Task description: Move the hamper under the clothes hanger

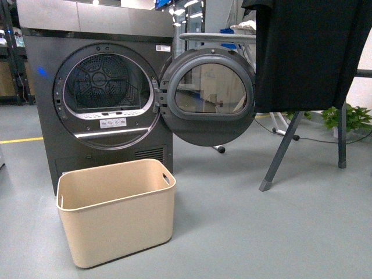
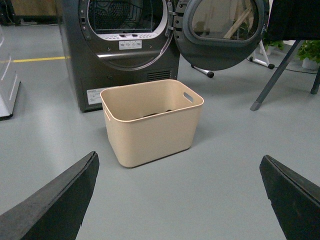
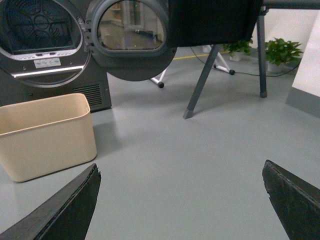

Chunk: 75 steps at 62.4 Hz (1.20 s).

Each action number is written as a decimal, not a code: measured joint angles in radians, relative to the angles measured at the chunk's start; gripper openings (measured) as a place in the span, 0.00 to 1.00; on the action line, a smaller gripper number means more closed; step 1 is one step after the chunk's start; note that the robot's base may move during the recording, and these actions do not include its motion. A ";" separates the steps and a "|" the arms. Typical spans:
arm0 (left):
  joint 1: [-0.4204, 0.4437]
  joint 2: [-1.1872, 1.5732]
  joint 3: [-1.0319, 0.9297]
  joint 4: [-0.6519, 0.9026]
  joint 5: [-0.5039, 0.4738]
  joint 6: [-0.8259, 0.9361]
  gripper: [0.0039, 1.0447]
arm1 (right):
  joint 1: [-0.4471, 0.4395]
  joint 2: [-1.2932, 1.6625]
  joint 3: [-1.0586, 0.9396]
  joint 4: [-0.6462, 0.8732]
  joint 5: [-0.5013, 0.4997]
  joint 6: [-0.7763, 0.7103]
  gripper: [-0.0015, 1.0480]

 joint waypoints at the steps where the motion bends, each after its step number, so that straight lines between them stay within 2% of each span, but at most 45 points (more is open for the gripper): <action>1: 0.000 -0.001 0.000 0.000 -0.001 0.000 0.94 | 0.000 0.000 0.000 0.000 0.001 0.000 0.92; 75: 0.000 0.000 0.000 0.000 0.002 0.000 0.94 | 0.000 0.000 0.000 0.000 0.004 0.000 0.92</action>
